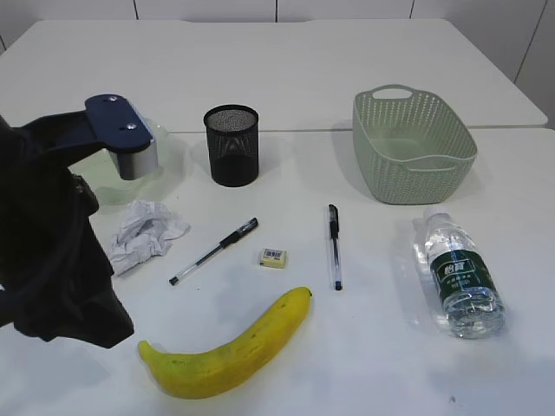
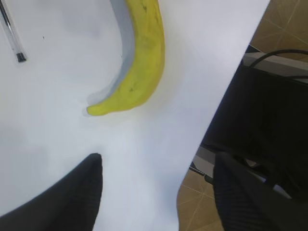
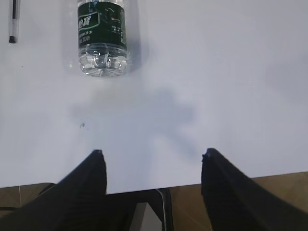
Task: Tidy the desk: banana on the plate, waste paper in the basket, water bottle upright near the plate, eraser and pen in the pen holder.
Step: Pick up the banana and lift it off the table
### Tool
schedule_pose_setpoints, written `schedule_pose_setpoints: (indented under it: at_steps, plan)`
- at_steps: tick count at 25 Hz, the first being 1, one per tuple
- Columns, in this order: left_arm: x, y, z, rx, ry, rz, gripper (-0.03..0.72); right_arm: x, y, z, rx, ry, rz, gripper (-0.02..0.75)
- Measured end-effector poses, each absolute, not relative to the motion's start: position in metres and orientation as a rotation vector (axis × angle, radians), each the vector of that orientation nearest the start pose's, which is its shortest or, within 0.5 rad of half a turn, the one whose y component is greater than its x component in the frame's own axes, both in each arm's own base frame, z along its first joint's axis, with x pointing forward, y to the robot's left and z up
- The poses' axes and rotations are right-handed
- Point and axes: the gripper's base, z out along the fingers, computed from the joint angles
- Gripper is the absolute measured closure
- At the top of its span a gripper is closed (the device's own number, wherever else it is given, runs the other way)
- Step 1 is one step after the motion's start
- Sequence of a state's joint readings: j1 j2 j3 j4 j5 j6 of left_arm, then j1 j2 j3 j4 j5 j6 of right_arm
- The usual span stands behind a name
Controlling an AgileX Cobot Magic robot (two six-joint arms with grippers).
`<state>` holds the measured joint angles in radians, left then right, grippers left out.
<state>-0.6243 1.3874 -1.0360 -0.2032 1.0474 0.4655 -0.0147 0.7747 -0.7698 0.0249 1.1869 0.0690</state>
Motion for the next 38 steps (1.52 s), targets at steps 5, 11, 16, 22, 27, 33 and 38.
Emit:
schedule_pose_setpoints:
  at_steps: [5,11,16,22,27,33,38]
  plan:
    - [0.211,-0.17,0.267,1.378,2.498,-0.287,0.179,0.121,0.0,0.307,0.118,2.677,0.051,0.273]
    - [0.224,-0.181,0.246,1.361,2.538,-0.31,0.178,0.131,0.0,0.303,0.12,2.69,0.05,0.273]
    - [0.234,-0.192,0.22,1.355,2.604,-0.343,0.177,0.138,0.0,0.299,0.122,2.714,0.05,0.273]
    - [0.234,-0.21,0.192,1.436,2.63,-0.381,0.177,0.146,0.0,0.296,0.123,2.71,0.049,0.273]
    - [0.232,-0.221,0.18,1.532,2.588,-0.385,0.177,0.151,0.0,0.294,0.123,2.705,0.049,0.273]
    - [0.242,-0.233,0.172,1.598,2.536,-0.394,0.174,0.153,0.0,0.295,0.122,2.677,0.05,0.273]
    - [0.247,-0.237,0.166,1.599,2.52,-0.389,0.161,0.153,0.0,0.295,0.122,2.675,0.05,0.273]
